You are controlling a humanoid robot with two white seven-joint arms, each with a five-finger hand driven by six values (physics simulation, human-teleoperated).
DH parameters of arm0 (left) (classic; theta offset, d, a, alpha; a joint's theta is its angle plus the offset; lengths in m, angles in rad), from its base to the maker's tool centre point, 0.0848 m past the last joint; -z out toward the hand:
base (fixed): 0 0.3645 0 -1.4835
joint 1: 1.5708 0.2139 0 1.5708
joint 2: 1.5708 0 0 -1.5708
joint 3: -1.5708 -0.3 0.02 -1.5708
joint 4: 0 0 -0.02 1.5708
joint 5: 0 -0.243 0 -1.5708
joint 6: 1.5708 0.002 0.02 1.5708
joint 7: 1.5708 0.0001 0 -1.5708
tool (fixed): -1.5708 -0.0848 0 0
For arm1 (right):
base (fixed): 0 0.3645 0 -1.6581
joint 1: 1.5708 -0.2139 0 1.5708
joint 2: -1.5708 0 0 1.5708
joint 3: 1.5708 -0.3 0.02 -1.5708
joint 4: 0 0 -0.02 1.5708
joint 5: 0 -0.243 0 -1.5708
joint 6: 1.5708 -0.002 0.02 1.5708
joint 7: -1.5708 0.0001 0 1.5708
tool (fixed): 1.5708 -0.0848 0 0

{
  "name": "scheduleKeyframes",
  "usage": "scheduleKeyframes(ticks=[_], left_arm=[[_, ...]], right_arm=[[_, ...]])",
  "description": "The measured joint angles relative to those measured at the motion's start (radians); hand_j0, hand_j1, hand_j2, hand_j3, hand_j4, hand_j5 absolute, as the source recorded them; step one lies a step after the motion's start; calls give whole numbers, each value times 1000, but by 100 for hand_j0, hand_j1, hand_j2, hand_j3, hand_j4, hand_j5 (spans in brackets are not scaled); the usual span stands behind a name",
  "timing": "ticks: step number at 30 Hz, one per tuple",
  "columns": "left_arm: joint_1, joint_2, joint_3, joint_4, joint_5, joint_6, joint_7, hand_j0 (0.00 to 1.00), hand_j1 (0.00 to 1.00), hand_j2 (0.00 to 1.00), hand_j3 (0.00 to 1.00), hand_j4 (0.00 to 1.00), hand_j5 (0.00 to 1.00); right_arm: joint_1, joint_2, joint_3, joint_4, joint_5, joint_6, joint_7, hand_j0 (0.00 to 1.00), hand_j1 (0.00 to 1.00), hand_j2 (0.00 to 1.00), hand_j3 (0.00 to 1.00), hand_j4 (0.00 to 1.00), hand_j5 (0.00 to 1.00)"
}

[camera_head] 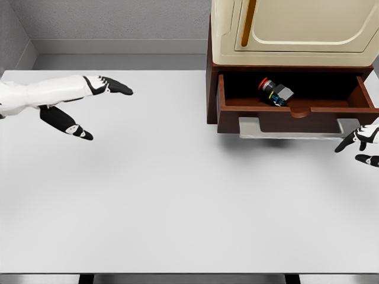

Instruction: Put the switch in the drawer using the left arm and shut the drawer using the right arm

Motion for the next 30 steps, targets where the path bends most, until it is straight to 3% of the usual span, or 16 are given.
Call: scheduleKeyframes(ticks=[13,19,21,25,30], left_arm=[[5,-2,-4,17,-26,0,0,100,100,100,100,100,100],[5,-4,-25,27,-34,0,0,100,100,100,100,100,100],[5,-5,-29,27,-38,0,0,100,100,100,100,100,100],[6,-5,-32,28,-41,0,0,100,100,100,100,100,100],[5,-4,-32,28,-41,0,0,100,100,100,100,100,100]], right_arm=[[11,115,-8,0,-5,7,5,62,62,62,62,62,62],[41,155,-59,-1,14,-8,3,64,64,64,64,64,64],[28,155,-62,0,14,-9,2,63,63,63,63,63,63],[-109,122,17,0,18,-8,2,63,63,63,63,63,63],[-143,102,110,3,32,-6,-1,63,63,63,63,63,63]])
